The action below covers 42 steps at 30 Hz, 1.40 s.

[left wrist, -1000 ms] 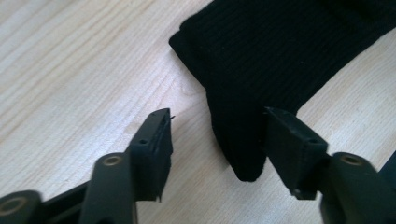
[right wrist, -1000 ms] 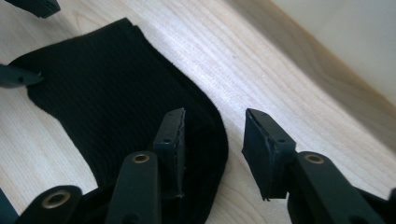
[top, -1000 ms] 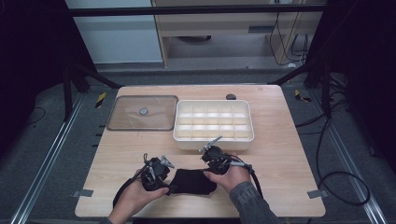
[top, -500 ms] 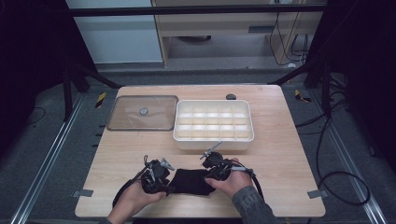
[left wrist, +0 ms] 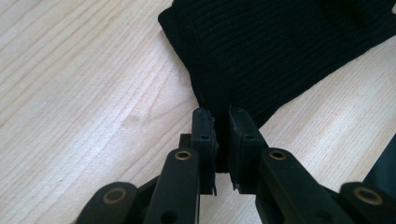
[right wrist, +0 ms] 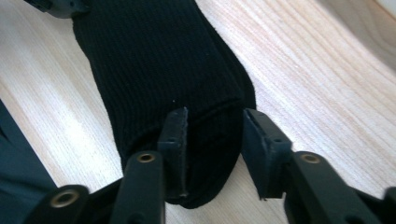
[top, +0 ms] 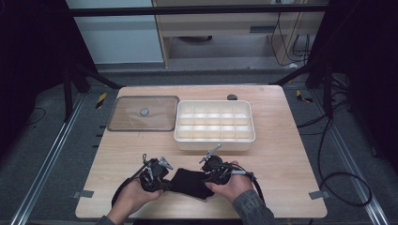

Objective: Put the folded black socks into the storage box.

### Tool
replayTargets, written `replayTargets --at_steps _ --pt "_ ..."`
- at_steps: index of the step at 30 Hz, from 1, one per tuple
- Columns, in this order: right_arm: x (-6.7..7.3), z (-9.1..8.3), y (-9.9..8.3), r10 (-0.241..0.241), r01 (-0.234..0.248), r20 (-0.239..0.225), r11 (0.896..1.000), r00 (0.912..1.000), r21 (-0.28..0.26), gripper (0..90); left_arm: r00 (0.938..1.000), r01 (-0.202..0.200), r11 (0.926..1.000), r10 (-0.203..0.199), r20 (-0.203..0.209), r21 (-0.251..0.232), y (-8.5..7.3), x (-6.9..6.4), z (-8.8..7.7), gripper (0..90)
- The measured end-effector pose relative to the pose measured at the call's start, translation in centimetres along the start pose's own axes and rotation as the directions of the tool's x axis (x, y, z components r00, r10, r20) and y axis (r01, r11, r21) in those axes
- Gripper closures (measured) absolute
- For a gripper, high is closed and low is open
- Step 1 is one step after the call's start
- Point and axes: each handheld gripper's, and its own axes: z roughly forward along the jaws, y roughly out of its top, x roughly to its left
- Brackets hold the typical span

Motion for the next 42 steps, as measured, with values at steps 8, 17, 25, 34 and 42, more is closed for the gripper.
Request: replayTargets --at_steps 8,17,25,34,42 --pt "0.4 -0.1 -0.3 -0.007 0.007 -0.007 1.0 1.0 0.007 54.6 0.9999 -0.008 1.0 0.008 -0.014 -0.004 0.0 0.2 -0.3 81.6" --pt "0.1 0.5 -0.4 -0.007 0.007 -0.026 1.0 0.9996 0.022 66.5 0.9998 -0.012 0.9997 0.012 -0.013 -0.021 0.1 0.4 -0.9 81.6" --pt "0.2 0.4 -0.3 -0.019 0.02 -0.036 1.0 0.9992 0.015 74.9 0.9994 -0.031 0.9991 0.03 -0.013 -0.028 0.6 0.0 -1.3 81.7" --pt "0.3 0.3 -0.3 -0.017 0.017 -0.036 1.0 0.9992 0.014 75.1 0.9976 -0.069 0.9962 0.069 -0.013 -0.052 1.5 -1.0 -2.3 81.8" --pt "0.4 -0.1 -0.4 -0.014 0.014 -0.033 1.0 0.9994 0.005 63.3 0.9973 -0.073 0.9962 0.073 -0.014 -0.048 1.6 -0.9 -2.5 82.0"
